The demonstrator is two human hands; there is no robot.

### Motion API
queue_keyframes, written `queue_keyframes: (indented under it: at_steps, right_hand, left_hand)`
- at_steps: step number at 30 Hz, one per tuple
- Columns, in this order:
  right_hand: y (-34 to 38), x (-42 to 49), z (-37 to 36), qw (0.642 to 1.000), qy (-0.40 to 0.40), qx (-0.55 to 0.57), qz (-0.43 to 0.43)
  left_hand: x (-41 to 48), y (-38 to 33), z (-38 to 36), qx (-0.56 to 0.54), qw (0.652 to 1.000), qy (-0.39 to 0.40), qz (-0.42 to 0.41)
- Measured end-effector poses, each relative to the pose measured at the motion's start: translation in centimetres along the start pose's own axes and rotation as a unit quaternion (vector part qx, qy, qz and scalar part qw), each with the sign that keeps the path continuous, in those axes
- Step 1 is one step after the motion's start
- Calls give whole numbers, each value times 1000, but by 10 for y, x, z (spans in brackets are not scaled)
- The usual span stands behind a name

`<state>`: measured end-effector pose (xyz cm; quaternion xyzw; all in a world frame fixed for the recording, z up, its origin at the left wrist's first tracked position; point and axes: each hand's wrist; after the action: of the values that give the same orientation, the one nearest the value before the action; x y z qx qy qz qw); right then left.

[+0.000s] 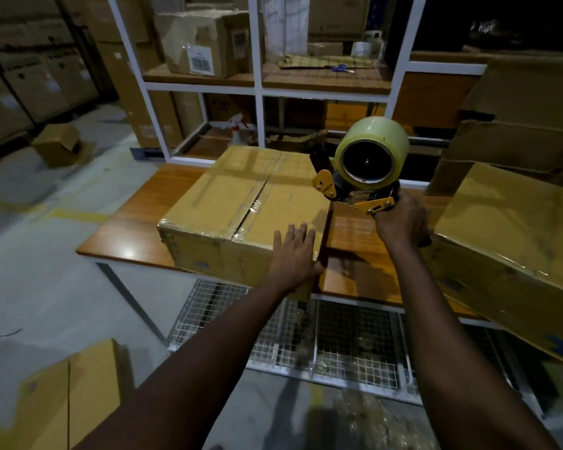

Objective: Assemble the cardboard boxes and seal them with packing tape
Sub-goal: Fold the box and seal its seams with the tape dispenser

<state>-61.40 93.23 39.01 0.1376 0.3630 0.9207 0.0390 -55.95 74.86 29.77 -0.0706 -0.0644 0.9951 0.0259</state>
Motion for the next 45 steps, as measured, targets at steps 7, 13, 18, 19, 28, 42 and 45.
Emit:
queue_keyframes:
  at_steps: [7,13,18,19,28,42,45]
  right_hand:
    - [71,-18,-48,1000,7,-3,11]
    - [128,-39,-94,1000,17,-2,19]
    - [163,-52,-130,1000,19,-2,23]
    - [169,-55,-137,1000,19,2,24]
    - [215,-76,-176,1000,18,5,22]
    - [170,-45,-142,1000,-4,-14,1]
    - [146,-30,-123,1000,-6,-14,-12]
  left_hand:
    - [-40,55,2,7,998,-42,-42]
    - [-63,102,-13,44,994,-74,-67]
    - [-99,207,-3,39,996,-70,-48]
    - [-107,227,2,45,996,-74,-37]
    - [-149,373,20,78,973,-79,202]
    - [-64,216,-1,9,1000,-20,22]
    - [-46,169,0,10,1000,3,13]
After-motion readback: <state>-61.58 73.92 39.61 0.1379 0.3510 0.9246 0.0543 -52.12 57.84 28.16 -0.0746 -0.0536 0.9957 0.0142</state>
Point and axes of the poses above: each hand's wrist, its own x-axis towards the middle knuckle, its own z-axis out of the back of the hand, y = z × x, and after that the axes turned 10 degrees about y, right-handed
